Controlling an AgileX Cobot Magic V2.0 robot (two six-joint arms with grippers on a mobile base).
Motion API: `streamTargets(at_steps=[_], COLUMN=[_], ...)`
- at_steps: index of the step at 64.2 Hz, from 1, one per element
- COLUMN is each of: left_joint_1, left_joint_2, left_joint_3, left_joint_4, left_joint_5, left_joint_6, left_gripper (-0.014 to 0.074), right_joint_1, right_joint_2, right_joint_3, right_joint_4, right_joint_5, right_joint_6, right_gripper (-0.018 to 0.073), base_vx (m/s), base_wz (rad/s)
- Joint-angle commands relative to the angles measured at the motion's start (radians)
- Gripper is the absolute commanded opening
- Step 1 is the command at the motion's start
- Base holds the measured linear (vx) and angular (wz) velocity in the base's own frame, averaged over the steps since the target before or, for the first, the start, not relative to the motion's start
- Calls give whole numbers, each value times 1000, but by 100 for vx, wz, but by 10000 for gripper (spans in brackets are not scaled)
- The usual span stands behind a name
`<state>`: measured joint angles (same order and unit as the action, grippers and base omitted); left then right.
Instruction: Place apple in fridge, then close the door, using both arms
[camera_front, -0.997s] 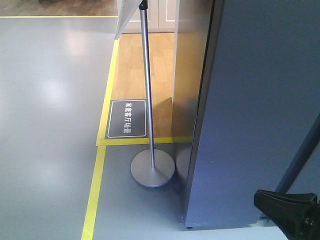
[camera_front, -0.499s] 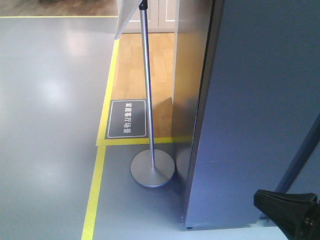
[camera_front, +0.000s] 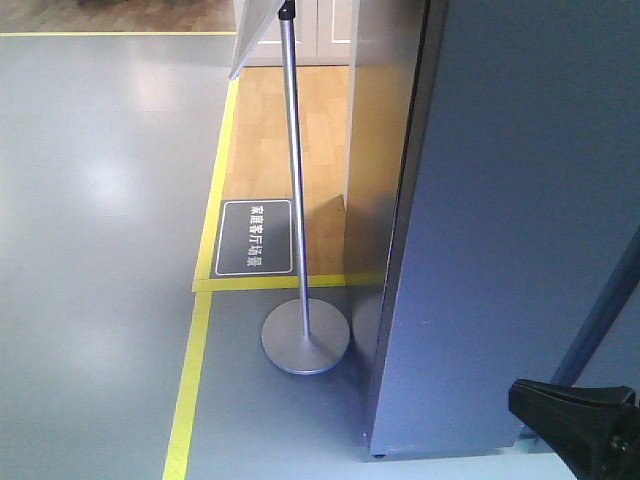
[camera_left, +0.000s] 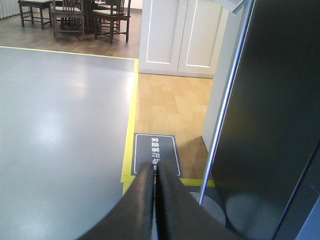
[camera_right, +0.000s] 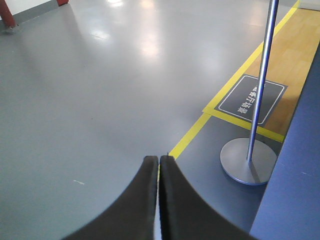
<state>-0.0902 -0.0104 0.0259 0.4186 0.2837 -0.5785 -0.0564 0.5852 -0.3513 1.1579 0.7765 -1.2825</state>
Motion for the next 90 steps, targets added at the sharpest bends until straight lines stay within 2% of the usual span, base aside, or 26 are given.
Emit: streamTargets(at_steps=[1,8,14,23,30,37,41,44,51,54,57,62,67,90], left_joint_1=[1,1,1,1,1,1,1,1,1,1,1,1,1,1], left_joint_2=[-6,-6,-6,-6,-6,-6,-6,-6,-6,-6,-6,-6,-6,-6], left_joint_3=[28,28,28,28,28,28,28,28,28,28,28,26,26,26], left_joint_4=[-2,-2,-2,-2,-2,-2,-2,-2,-2,-2,-2,-2,-2,-2], left_joint_5=[-68,-68,-68,-68,-68,-68,-68,-68,-67,-67,-67,-67,-68,-68], left_joint_6=[-8,-7,-7,-7,-7,-7,-7,-7,-7,-7,-7,-7,-7,-7], left_gripper=[-8,-8,-8,-8,-8,-8,-8,-8,-8,-8,-8,-8,-8,-8], right_joint_1=[-1,27,85,178,210,208,208,208,208,208,208,208,208,205], right_joint_2=[-27,-88,-150,-287,-408,-522,-575,-614,-614,-614,-614,-614,-614,-612], right_joint_3=[-24,-11,39,154,234,280,300,321,387,395,393,394,394,393], right_joint_4=[33,-65,-100,-128,-239,-449,-591,-719,-936,-1009,-1139,-1306,-1396,-1354], right_joint_5=[-22,-92,-196,-414,-507,-518,-521,-539,-683,-710,-753,-836,-894,-874], right_joint_6=[-6,6,45,162,296,524,698,867,1201,1308,1402,1458,1461,1461], right_gripper=[-3,-3,-3,-3,-3,-3,-3,-3,-3,-3,-3,-3,-3,-3], base_vx=[0,0,0,0,0,0,0,0,0,0,0,0,0,0], base_wz=[0,0,0,0,0,0,0,0,0,0,0,0,0,0])
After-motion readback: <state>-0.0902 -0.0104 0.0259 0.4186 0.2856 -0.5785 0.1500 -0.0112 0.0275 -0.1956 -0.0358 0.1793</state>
